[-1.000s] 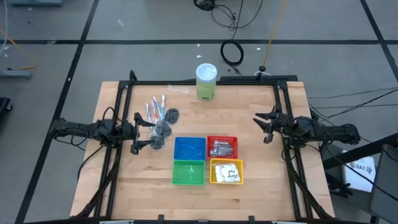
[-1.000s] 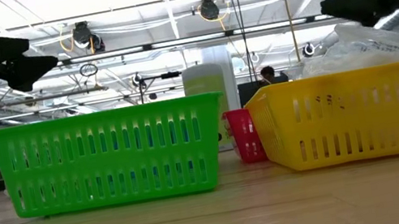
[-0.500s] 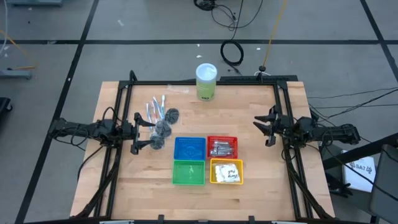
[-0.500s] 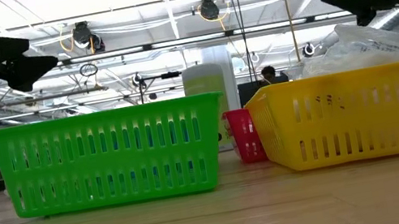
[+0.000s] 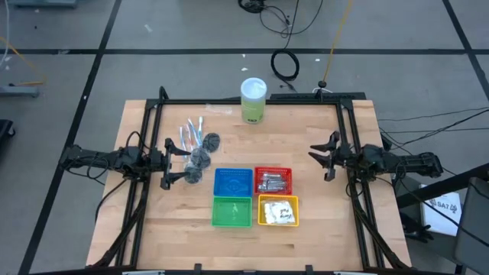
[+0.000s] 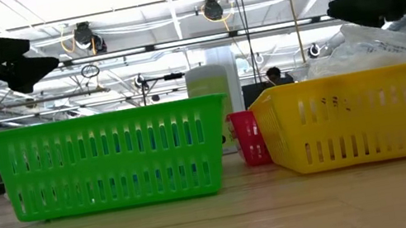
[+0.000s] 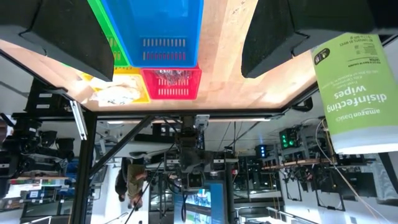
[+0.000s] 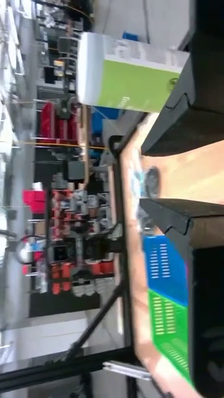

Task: Pick & Place Travel size toiletries
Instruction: Put the left blue toothbrush into the blue basket

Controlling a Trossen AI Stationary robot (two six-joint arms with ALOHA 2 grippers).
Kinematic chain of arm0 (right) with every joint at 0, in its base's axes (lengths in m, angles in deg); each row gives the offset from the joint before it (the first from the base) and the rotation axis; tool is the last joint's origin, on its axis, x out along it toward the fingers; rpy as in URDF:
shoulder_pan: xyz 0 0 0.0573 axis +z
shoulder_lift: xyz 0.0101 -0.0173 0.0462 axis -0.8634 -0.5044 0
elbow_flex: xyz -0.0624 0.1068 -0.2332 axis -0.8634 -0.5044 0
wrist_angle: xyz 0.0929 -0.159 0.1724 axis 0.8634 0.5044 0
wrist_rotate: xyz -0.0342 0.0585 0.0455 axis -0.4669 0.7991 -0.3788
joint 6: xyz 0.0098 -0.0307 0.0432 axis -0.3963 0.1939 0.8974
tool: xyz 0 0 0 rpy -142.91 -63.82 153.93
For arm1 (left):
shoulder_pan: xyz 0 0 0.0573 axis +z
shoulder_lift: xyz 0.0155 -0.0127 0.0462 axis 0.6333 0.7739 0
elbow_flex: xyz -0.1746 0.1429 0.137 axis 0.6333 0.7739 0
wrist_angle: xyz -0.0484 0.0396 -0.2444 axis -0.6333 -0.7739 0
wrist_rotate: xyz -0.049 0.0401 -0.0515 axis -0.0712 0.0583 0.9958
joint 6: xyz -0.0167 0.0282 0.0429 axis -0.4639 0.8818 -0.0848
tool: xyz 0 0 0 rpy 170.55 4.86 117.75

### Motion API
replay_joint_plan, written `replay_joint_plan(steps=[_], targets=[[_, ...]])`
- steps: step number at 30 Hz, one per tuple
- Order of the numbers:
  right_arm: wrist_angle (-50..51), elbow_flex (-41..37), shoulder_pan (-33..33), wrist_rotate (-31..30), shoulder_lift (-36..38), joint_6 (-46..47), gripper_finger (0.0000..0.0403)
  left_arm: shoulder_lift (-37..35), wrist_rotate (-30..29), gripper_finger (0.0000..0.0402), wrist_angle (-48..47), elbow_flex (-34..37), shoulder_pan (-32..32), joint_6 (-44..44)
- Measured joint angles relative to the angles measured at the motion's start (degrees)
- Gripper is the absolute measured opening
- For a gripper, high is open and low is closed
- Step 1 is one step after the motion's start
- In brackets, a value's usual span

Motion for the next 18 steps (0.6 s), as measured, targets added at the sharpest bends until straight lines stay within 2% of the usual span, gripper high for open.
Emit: replay_joint_plan(steps=[6,18], targets=[[3.6,0.0,0.0,0.1,-0.1,2.2,0.0111,0.0,0.0,0.0347,0.0,0.0,0.0,0.0],[1.6,0.0,0.0,-0.1,-0.5,3.5,0.0109,0.0,0.0,0.0347,0.0,0.0,0.0,0.0]])
